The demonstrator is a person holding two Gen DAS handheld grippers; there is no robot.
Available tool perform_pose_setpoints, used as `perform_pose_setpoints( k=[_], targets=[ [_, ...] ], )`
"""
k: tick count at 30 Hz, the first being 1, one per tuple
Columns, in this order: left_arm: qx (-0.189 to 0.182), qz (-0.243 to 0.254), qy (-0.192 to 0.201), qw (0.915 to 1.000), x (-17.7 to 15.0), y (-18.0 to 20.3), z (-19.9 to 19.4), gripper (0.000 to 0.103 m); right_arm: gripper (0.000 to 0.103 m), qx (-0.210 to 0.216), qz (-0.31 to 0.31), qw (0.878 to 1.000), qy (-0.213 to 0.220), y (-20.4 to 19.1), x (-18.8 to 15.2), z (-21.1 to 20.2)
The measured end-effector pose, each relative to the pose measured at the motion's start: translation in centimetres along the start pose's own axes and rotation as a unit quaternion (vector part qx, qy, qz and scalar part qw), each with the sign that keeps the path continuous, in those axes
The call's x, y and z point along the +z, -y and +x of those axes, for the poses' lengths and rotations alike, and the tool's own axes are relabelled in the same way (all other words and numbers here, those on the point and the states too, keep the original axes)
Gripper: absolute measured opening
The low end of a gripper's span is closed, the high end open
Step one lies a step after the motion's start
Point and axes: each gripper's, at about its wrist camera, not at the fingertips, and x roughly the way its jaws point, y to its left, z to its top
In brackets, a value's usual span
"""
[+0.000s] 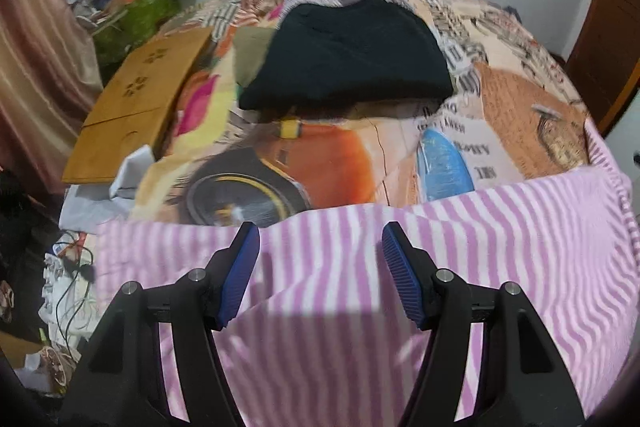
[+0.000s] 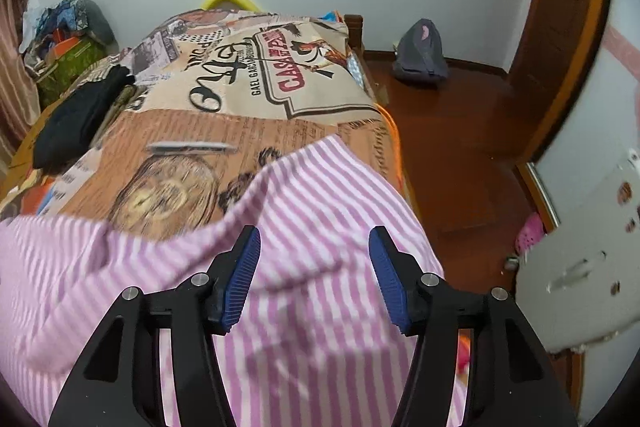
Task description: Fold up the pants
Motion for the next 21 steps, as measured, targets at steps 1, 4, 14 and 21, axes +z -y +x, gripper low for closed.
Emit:
perform_pose_setpoints(
  k=[1, 4, 14, 21],
  targets=[
    [0.005, 0.006, -0.005, 1.0, 0.0, 0.4, 0.8, 0.063, 0.053, -0.008, -0.002, 1.0, -0.003, 0.1, 0.5, 0.9],
    [0.014, 0.012, -0.02, 0.9996, -0.1, 0.7, 2.8, 0.063, 0.053, -0.012, 0.006, 1.0, -0.023, 0.9, 2.2, 4.6],
    [0.023, 0.008, -0.044, 0.9987, -1.4, 0.9, 6.1, 0.064, 0.053, 0.015, 0.026, 0.997, -0.065, 2.0, 5.4, 12.4],
    [0.03, 0.01, -0.047, 0.9984, -1.4, 1.1, 6.2, 0.064, 0.04, 0.035, 0.004, 0.997, -0.067, 1.5, 4.8, 13.9]
  ],
)
